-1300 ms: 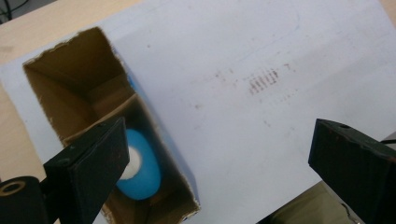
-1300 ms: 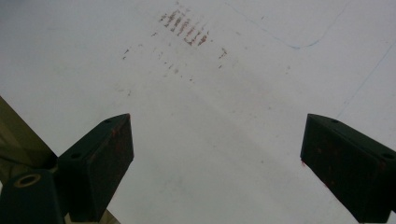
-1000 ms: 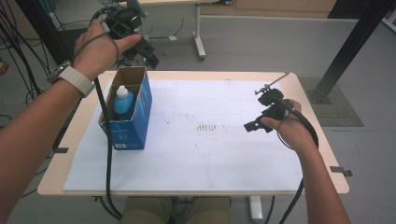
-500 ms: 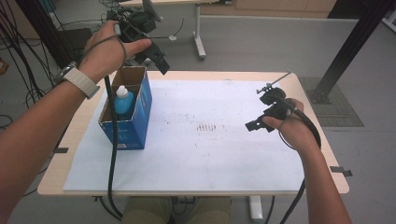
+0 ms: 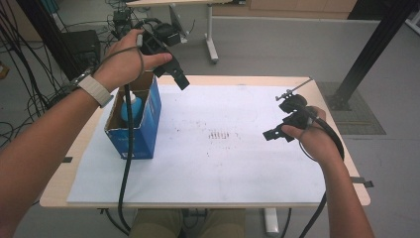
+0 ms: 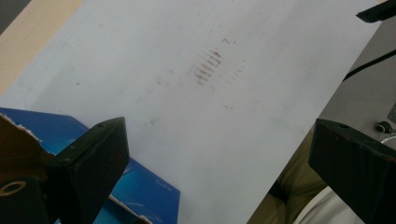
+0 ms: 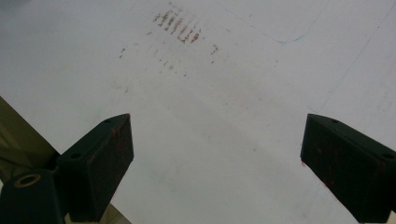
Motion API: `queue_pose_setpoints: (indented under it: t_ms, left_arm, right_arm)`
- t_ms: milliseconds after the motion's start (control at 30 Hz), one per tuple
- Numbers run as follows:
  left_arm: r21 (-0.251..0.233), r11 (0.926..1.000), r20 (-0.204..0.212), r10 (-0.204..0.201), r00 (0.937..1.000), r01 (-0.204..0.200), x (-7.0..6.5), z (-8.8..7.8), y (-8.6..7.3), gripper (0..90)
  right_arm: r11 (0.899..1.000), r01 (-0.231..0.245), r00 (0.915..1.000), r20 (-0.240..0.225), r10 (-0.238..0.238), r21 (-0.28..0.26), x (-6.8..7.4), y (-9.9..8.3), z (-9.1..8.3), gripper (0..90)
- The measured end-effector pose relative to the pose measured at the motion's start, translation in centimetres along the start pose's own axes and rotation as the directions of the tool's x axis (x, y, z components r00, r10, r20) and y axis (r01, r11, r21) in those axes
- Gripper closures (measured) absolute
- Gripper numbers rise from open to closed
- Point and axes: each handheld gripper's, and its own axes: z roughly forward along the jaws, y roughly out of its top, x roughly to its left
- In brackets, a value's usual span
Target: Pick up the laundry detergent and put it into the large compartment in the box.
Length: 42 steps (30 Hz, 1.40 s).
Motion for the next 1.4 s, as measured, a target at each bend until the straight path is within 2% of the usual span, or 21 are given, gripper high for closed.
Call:
queue_pose_setpoints:
  t_ms: [333,567,700,967,1100,1167,1333,1400]
  left_arm:
    - [0.034,0.9962,0.033,0.079,0.9963,-0.080,0.0,1.8,0.6,5.6]
    - [0.042,0.9897,0.055,0.135,0.9894,-0.137,-0.1,3.1,0.7,5.6]
    - [0.059,0.9813,0.062,0.179,0.9818,-0.183,-0.3,4.3,0.7,5.6]
    - [0.079,0.9658,0.065,0.242,0.9680,-0.247,-0.9,5.7,0.6,5.6]
    - [0.096,0.9544,0.063,0.278,0.9586,-0.283,-1.4,6.2,0.7,5.6]
    - [0.104,0.9499,0.073,0.288,0.9548,-0.295,-1.4,6.5,0.7,5.6]
    - [0.130,0.9311,0.092,0.331,0.9391,-0.341,-1.8,7.6,0.7,5.6]
    - [0.141,0.9266,0.100,0.337,0.9361,-0.349,-1.8,8.1,0.6,5.7]
  right_arm:
    - [1.000,-0.001,1.0000,-0.002,0.001,-0.003,-0.2,-0.1,0.0,9.4]
    - [1.000,-0.008,0.9999,-0.011,0.008,-0.003,-0.4,-0.1,0.1,9.3]
    - [1.000,-0.017,0.9998,-0.014,0.017,-0.005,-0.6,-0.2,0.2,9.0]
    - [1.000,-0.023,0.9997,-0.014,0.022,-0.008,-0.7,-0.5,-0.1,9.0]
    - [1.000,-0.027,0.9996,-0.013,0.027,-0.014,-0.8,-0.7,-0.2,9.0]
    - [0.999,-0.029,0.9995,-0.014,0.029,-0.015,-0.9,-0.8,-0.2,9.0]
    - [0.999,-0.029,0.9994,-0.016,0.029,-0.014,-0.8,-0.8,-0.1,8.9]
    - [0.999,-0.033,0.9993,-0.017,0.033,-0.014,-0.8,-0.8,0.0,9.0]
